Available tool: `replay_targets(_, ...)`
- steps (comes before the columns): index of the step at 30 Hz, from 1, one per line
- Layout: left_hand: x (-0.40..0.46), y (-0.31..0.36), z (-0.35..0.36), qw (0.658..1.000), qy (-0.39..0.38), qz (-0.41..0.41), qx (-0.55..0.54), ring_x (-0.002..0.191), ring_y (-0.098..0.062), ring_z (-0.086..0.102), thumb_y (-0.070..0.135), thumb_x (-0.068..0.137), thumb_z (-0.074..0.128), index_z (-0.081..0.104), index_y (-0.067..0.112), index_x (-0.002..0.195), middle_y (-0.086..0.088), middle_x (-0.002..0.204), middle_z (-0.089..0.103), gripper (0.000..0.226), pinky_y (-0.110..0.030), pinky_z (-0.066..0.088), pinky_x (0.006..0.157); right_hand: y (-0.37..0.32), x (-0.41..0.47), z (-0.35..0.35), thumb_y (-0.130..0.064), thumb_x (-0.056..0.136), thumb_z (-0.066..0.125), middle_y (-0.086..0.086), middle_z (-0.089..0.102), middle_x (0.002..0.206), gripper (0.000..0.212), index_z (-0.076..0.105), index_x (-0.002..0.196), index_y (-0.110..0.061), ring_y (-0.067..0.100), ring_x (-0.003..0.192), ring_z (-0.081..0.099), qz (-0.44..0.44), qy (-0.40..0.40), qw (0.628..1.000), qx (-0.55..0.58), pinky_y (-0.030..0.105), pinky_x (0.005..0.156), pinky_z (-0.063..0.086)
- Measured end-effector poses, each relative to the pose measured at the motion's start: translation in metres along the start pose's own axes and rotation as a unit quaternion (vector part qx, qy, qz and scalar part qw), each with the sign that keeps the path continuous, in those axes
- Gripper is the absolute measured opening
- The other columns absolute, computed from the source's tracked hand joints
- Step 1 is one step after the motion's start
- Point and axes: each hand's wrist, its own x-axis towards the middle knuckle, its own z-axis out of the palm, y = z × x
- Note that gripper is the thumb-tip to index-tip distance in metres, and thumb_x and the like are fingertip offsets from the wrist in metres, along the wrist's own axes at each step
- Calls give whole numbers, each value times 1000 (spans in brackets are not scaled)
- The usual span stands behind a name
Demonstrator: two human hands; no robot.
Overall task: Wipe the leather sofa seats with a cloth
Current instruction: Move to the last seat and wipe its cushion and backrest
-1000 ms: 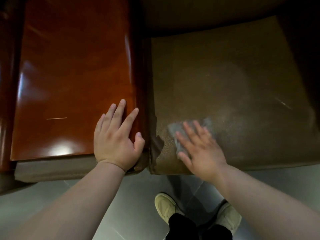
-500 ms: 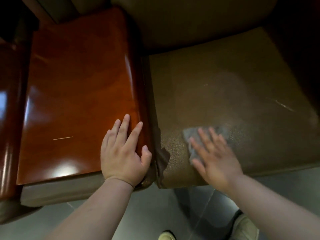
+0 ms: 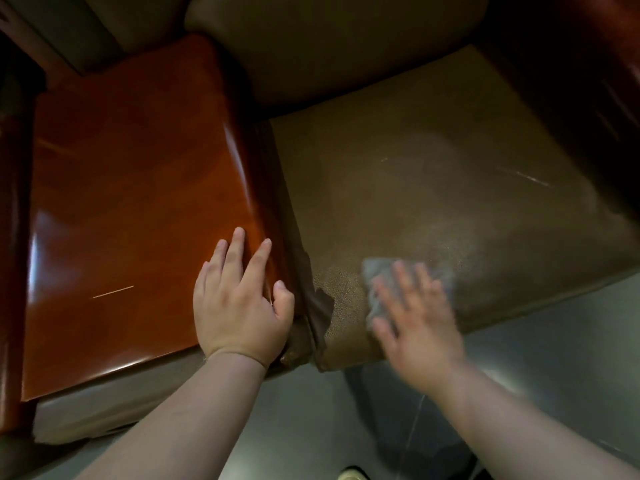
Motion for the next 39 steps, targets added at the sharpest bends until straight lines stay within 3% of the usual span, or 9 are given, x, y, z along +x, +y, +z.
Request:
replay_targets(4,-1,-1,0,1000,7,6,-7,155,-31,32,52,94,33,52,29,154,-7,168,36,67,-54,33,123,27,-7,4,-58,108,22,-4,8,174,58,20,164,-39,26,161,0,-154,-14,987,-47,45,127,0)
replay_targets(8,0,-1,-1,1000,10,4,-13,156,-30,31,54,95,30,52,29,154,-7,168,36,68,-54,33,123,79,-2,-8,-59,104,16,4,12,173,65,27,163,-34,33,159,0,121,44,992,3,54,128,3)
replay_targets(11,1,-1,-2,1000,10,3,-12,156,-29,31,53,94,30,53,30,153,-6,168,36,68,-54,34,123,30,-2,-1,-58,97,18,6,-2,174,71,19,165,-34,39,158,-11,299,78,944,116,64,125,-3)
replay_targets(15,0,0,-2,1000,4,1,-10,156,-29,30,53,94,30,51,30,155,-6,169,35,69,-54,32,124,-71,-22,37,-50,100,31,9,9,174,68,18,164,-33,44,158,-2,10,31,999,14,61,125,4)
replay_targets(18,0,1,-1,1000,2,-1,-13,157,-28,28,54,93,29,49,30,156,-5,170,33,70,-53,30,125,-55,-21,32,-54,104,31,-2,1,175,62,14,163,-41,31,160,-10,-127,-1,992,0,51,125,-4)
replay_targets(21,-1,-1,-1,1000,4,1,-24,158,-28,27,55,94,27,49,31,156,-5,170,33,70,-54,30,125,9,-10,22,-54,99,35,8,21,171,64,28,160,-34,39,158,10,11,76,997,1,57,122,13)
replay_targets(26,0,1,-3,1000,-1,-2,-24,158,-28,27,56,94,26,48,31,156,-5,170,32,70,-53,29,125,12,5,0,-59,96,22,11,-2,174,76,20,165,-28,44,157,-11,344,78,924,149,61,126,-2)
replay_targets(32,0,4,-8,1000,-8,8,-10,155,-32,31,52,96,30,49,26,156,-10,169,34,68,-54,32,123,-17,-19,3,-62,104,20,-5,-29,169,67,-5,163,-43,32,151,-37,74,-59,993,71,57,124,-14)
replay_targets(39,2,2,-1,1000,13,9,1,151,-38,36,47,95,35,52,22,154,-14,166,39,66,-55,34,121,68,90,-68,-63,103,10,4,-12,173,69,-3,165,-35,42,157,-14,282,-13,957,67,58,127,-4)
